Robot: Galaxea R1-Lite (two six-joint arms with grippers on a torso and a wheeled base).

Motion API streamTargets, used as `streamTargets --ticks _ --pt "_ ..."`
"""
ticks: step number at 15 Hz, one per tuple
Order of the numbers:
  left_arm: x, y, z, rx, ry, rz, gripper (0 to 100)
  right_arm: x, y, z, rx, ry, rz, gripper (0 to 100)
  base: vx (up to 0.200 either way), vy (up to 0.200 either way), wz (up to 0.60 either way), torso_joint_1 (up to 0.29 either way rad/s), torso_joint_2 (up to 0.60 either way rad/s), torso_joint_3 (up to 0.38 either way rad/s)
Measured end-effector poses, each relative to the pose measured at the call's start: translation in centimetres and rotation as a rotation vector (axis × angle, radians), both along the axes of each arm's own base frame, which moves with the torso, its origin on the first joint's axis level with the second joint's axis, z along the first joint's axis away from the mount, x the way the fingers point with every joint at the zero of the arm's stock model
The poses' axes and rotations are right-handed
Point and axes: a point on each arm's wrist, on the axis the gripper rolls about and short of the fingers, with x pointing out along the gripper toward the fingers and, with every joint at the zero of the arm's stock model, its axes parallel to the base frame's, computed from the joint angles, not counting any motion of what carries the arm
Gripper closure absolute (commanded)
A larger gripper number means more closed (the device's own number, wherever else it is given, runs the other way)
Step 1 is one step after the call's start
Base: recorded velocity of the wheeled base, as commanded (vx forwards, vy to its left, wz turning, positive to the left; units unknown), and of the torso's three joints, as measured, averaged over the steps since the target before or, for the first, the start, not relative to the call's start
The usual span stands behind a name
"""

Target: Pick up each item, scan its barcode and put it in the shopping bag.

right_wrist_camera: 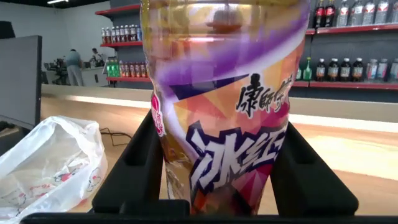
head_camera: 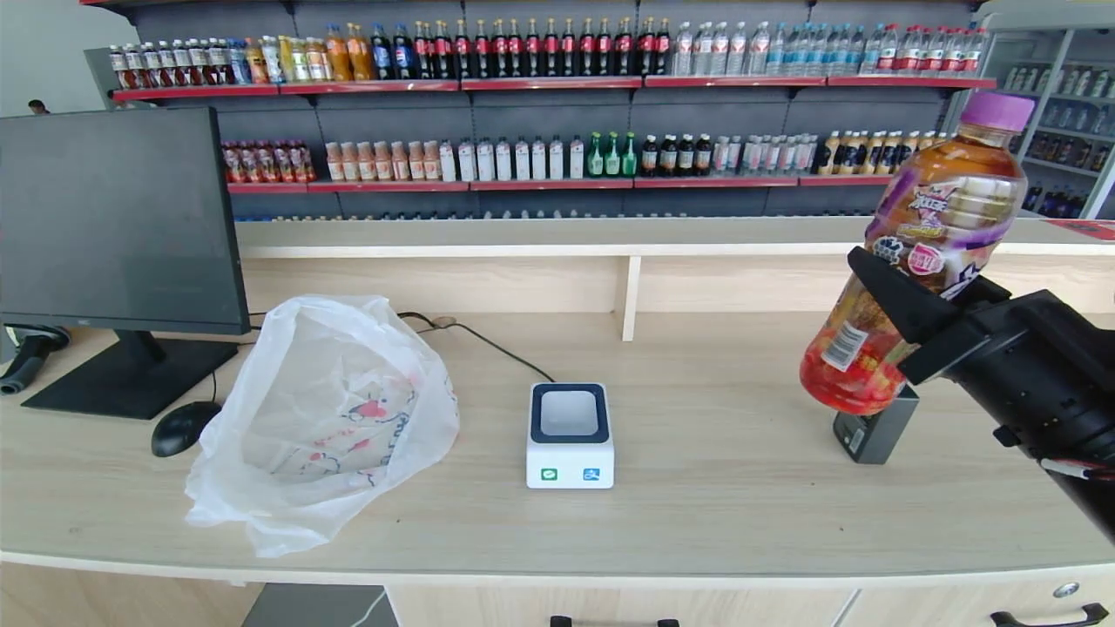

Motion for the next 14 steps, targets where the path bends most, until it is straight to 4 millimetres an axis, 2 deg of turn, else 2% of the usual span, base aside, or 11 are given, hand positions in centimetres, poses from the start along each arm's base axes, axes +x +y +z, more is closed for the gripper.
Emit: streamTargets --ticks 5,14 --pt "0.0 0.0 0.0 0.000 0.000 0.000 0 0.2 -0.6 0.4 0.007 -0.020 -0.026 100 0.000 0.000 0.00 0.000 0.00 0.000" --pt "0.0 0.0 0.0 0.000 -0.003 0.000 0 0.6 -0.9 1.1 0.015 -0.044 -0.048 100 0.000 0.200 0.00 0.007 0.01 0.000"
